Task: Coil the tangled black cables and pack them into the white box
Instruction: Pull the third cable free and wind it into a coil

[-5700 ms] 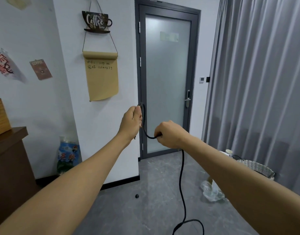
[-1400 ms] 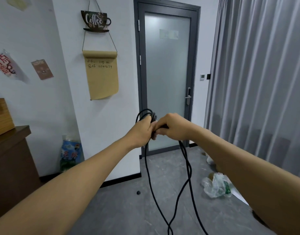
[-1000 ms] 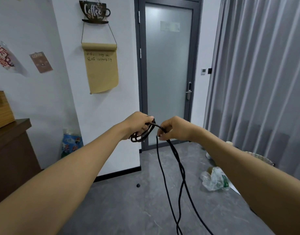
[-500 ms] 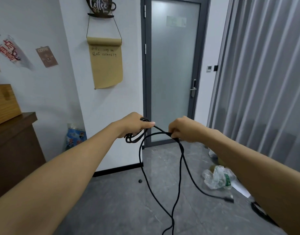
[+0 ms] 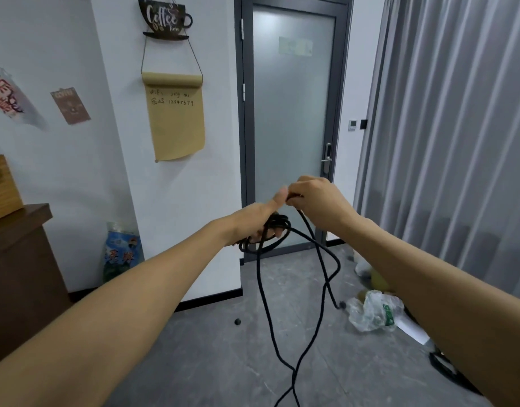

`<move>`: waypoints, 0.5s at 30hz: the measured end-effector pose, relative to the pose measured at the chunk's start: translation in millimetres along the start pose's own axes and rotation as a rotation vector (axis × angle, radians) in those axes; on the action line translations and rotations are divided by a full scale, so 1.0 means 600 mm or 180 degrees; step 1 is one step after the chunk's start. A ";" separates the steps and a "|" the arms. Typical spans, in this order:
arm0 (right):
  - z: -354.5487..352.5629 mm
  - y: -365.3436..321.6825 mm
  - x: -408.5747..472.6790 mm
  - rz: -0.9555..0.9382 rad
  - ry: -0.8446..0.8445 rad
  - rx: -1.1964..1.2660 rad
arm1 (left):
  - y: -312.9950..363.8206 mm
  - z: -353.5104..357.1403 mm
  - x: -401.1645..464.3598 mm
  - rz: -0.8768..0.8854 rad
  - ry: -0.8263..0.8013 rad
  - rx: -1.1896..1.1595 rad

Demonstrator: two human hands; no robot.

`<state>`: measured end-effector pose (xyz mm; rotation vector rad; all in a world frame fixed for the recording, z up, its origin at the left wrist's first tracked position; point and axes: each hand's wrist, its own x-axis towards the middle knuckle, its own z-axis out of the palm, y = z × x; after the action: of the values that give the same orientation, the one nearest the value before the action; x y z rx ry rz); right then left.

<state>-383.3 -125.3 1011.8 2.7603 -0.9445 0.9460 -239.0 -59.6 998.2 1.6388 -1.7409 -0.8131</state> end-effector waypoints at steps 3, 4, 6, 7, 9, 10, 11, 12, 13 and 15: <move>0.005 -0.005 0.001 0.0387 0.0042 0.0720 | 0.002 0.010 0.006 0.0228 0.0070 -0.0114; 0.004 -0.007 -0.001 0.0552 -0.0004 0.1028 | -0.001 0.011 0.008 0.0257 0.0116 -0.0229; 0.003 -0.012 -0.015 0.0663 -0.0226 0.1419 | -0.009 0.010 0.009 0.0236 0.0211 -0.0519; 0.004 -0.012 -0.021 0.0572 -0.0365 0.1534 | -0.013 0.008 0.010 0.0205 0.0249 -0.0682; 0.008 -0.010 -0.033 0.0369 -0.0699 0.1756 | -0.019 0.005 0.010 0.0113 0.0337 -0.1048; 0.012 -0.009 -0.037 0.0363 -0.0843 0.1782 | -0.020 0.004 0.009 0.0061 0.0400 -0.1211; 0.017 -0.009 -0.038 0.0380 -0.0949 0.1744 | -0.020 0.003 0.009 0.0018 0.0481 -0.1302; 0.022 -0.008 -0.038 0.0349 -0.1011 0.1627 | -0.020 0.002 0.009 -0.0012 0.0559 -0.1313; 0.027 -0.006 -0.036 0.0322 -0.1034 0.1455 | -0.020 0.002 0.009 -0.0038 0.0620 -0.1284; 0.038 -0.004 -0.035 0.0336 -0.0973 0.1263 | -0.020 0.002 0.012 -0.0081 0.0661 -0.1150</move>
<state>-382.9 -118.4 981.8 3.2919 -1.0512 0.8143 -233.0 -67.1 988.3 1.4459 -1.3434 -0.8768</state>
